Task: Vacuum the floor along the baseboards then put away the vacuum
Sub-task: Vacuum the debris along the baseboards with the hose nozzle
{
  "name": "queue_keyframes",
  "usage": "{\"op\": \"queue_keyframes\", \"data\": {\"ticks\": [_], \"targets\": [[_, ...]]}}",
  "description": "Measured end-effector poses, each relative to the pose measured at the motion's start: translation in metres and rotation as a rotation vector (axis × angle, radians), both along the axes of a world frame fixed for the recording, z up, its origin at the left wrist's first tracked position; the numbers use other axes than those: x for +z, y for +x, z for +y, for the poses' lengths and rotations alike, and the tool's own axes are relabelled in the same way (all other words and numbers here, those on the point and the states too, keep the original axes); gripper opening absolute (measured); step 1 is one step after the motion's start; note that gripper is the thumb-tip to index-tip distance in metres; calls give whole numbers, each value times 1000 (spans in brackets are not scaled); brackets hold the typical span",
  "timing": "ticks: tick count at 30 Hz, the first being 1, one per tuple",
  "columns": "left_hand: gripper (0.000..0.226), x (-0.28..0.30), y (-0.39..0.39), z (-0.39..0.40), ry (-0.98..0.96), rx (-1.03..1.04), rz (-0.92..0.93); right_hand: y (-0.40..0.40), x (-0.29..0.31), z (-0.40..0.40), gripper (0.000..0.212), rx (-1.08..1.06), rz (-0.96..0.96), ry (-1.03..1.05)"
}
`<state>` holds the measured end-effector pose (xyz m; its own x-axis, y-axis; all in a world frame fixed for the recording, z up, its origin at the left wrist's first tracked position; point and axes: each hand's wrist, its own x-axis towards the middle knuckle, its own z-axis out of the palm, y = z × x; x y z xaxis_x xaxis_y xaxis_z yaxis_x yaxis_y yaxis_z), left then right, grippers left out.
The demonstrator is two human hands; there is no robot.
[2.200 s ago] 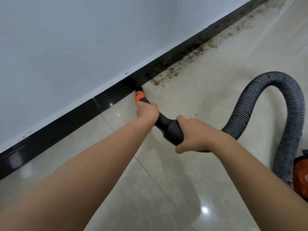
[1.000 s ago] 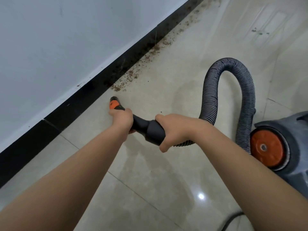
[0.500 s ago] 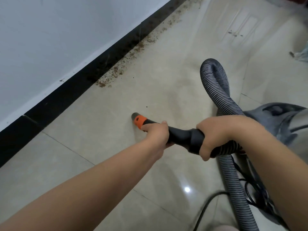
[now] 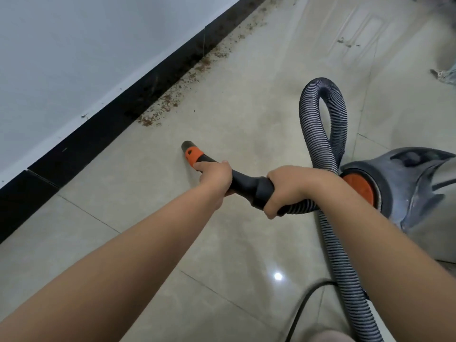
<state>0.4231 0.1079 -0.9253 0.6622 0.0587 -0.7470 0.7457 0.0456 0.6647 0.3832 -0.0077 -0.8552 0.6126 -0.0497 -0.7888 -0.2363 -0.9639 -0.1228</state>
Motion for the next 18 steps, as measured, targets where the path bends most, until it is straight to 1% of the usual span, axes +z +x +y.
{"op": "queue_keyframes", "data": {"ticks": [3,5,7,9,11,14,16,18], "targets": [[63,-7,1,16,7,145,79,7,3,16,35,74,28,34],[69,-6,-11,26,70,208,73,7,8,22,37,131,74,51],[75,-11,-21,31,70,287,76,6,12,25,36,179,112,64],[75,-10,-33,34,38,388,154,6,14,26,34,206,163,86],[74,-11,-44,32,10,453,187,7,16,26,36,199,238,99],[73,6,-58,21,17,414,162,7,23,16,56,167,347,101],[69,21,-65,9,-61,414,187,7,29,2,72,152,394,98],[58,28,-67,-3,-156,350,206,6,36,-11,78,133,418,69]]}}
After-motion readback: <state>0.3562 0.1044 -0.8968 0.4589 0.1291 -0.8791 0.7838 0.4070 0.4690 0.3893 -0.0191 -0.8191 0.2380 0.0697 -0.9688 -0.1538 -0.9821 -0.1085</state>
